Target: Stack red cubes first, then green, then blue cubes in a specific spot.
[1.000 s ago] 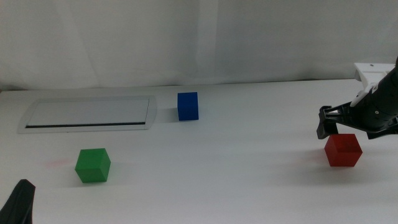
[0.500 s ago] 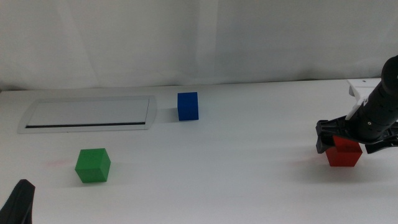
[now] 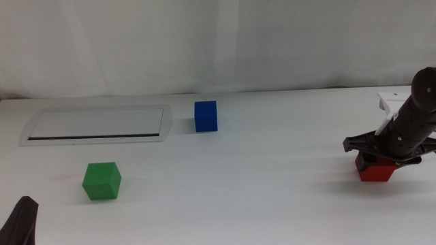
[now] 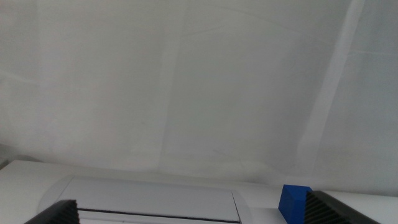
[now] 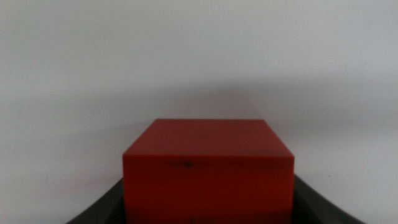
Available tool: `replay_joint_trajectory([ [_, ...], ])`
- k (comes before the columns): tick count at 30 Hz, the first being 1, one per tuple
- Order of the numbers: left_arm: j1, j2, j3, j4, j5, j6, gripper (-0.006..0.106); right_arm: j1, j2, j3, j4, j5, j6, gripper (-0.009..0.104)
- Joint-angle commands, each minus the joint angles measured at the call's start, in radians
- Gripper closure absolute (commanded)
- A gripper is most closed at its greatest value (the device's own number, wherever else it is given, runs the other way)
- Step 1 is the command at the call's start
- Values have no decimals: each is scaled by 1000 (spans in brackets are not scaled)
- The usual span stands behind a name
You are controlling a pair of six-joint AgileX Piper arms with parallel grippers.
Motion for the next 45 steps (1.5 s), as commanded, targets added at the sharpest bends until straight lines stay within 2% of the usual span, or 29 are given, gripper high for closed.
replay_joint_trajectory([
  [1, 2, -2, 40, -6, -14, -8, 10, 5, 0, -5, -12, -19, 0, 72],
  [3, 2, -2, 40, -6, -14, -8, 10, 5, 0, -5, -12, -20, 0, 98],
  [5, 2, -2, 40, -6, -14, -8, 10, 5, -2, -6, -12, -23, 2, 97],
  [7, 2, -2, 40, -6, -11, -8, 10, 23, -28, -16, 15, -5, 2, 97],
  [16, 2, -2, 40, -6, -14, -8, 10, 323, -205, -16, -12, 16, 304, 97],
  [21, 2, -2, 40, -6, -14, -8, 10, 510, -208, -16, -55, 22, 452, 97],
  [25, 2, -2, 40, -6, -14, -8, 10, 625, -192, -16, -159, 18, 627, 97],
  [28, 2, -2, 40, -6, -14, -8, 10, 680, -178, -16, -196, 20, 690, 97],
  [32, 2, -2, 40, -6, -14, -8, 10, 714, -134, -16, -207, 20, 734, 97],
  [40, 2, -2, 40, -6, -14, -8, 10, 714, -18, -16, -196, 12, 760, 97],
  [45, 2, -2, 40, -6, -14, -8, 10, 714, 15, -19, -212, -10, 785, 97],
])
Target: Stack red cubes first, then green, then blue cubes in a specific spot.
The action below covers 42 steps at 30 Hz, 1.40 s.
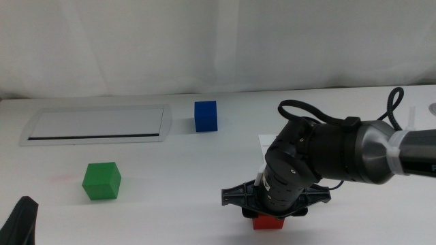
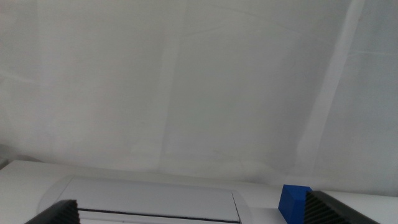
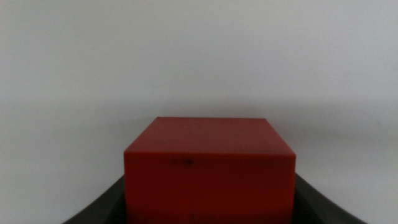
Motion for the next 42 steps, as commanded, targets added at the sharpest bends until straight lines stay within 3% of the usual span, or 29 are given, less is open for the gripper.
replay_joint_trajectory([
  [1, 2, -2, 40, -6, -16, -8, 10, 2, 10, -10, -20, -11, 8, 97],
  [10, 2, -2, 40, -6, -16, -8, 10, 2, 15, -11, -19, -31, 8, 97],
  [11, 2, -2, 40, -6, -16, -8, 10, 2, 15, -11, -19, 6, -3, 67],
  [12, 2, -2, 40, -6, -16, -8, 10, 2, 15, -11, -17, 6, -3, 55],
  [13, 2, -2, 40, -6, -16, -8, 10, 2, 15, -11, -13, 8, -3, 27],
  [15, 2, -2, 40, -6, -16, -8, 10, 2, 13, -11, -13, 1, -3, -3],
  [16, 2, -2, 40, -6, -16, -8, 10, 2, 13, -12, -13, -5, -3, -8],
  [20, 2, -2, 40, -6, -16, -8, 10, 2, 11, -39, -20, 19, -17, -8],
  [29, 2, -2, 40, -6, -16, -8, 10, 2, -86, -152, -22, 164, -209, -8],
  [33, 2, -2, 40, -6, -16, -8, 10, -13, -203, -152, -98, 102, -266, -8],
  [36, 2, -2, 40, -6, -16, -8, 10, -84, -289, -152, -96, 74, -338, -8],
  [42, 2, -2, 40, -6, -16, -8, 10, -361, -421, -152, -84, 111, -499, -8],
])
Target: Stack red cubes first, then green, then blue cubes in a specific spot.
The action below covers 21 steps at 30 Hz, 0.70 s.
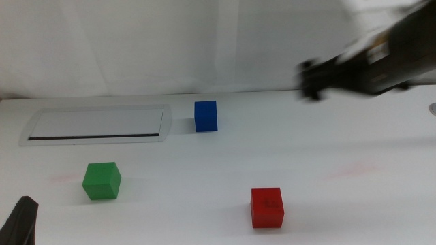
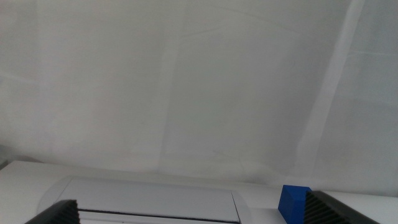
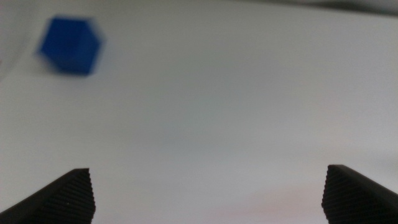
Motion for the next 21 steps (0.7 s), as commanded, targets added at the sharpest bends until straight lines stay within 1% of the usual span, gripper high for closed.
replay_joint_trajectory([
  [1, 2, -2, 40, -6, -15, -8, 10, -119, -61, -6, -1, 33, -110, -8],
  [3, 2, -2, 40, -6, -15, -8, 10, -207, -97, -4, 27, 51, -205, -8],
  [4, 2, -2, 40, -6, -15, -8, 10, -252, -115, -4, 56, 61, -261, -8],
  [5, 2, -2, 40, -6, -15, -8, 10, -325, -149, -4, 138, 78, -373, -8],
  [6, 2, -2, 40, -6, -15, -8, 10, -356, -165, -4, 197, 91, -448, -8],
  [8, 2, -2, 40, -6, -15, -8, 10, -395, -194, -4, 281, 124, -551, -8],
  [9, 2, -2, 40, -6, -15, -8, 10, -400, -210, -4, 299, 145, -588, -8],
  [11, 2, -2, 40, -6, -15, -8, 10, -400, -240, -3, 312, 179, -618, -8],
  [12, 2, -2, 40, -6, -17, -8, 10, -400, -278, -3, 340, 204, -646, -8],
  [17, 2, -2, 40, -6, -19, -79, 10, -400, -390, 16, 420, 231, -728, -8],
  [19, 2, -2, 40, -6, -19, -79, 10, -400, -430, 48, 442, 234, -772, -8],
  [21, 2, -2, 36, -6, -23, -89, 12, -400, -467, 92, 445, 241, -798, -8],
])
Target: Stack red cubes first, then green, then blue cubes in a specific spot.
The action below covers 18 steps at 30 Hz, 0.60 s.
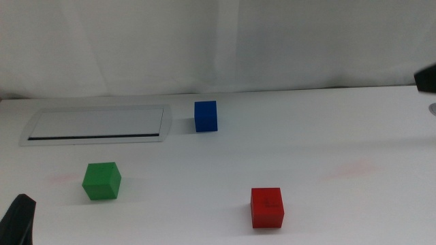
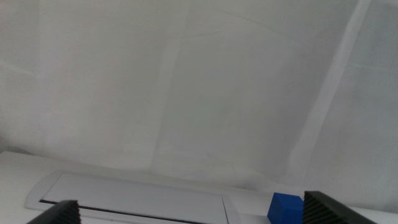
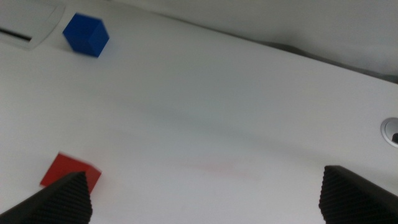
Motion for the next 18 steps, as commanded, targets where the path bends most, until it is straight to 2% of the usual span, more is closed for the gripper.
replay_joint_trajectory([
  [1, 2, -2, 36, -6, -28, -22, 13, -8, -43, 58, 12, 12, -55, -8],
  [4, 2, 0, 13, -6, -44, -47, 15, -8, -80, 146, 19, -11, -66, -8],
  [10, -29, 50, -129, -8, 100, -103, 18, -8, -102, 233, 39, -51, -66, -8],
  [14, -56, 138, -254, -67, 208, -103, 18, -8, -98, 233, 39, -85, -66, -8],
  [18, -79, 263, -378, -85, 304, -5, 18, -8, -98, 233, 42, -112, -68, -8],
])
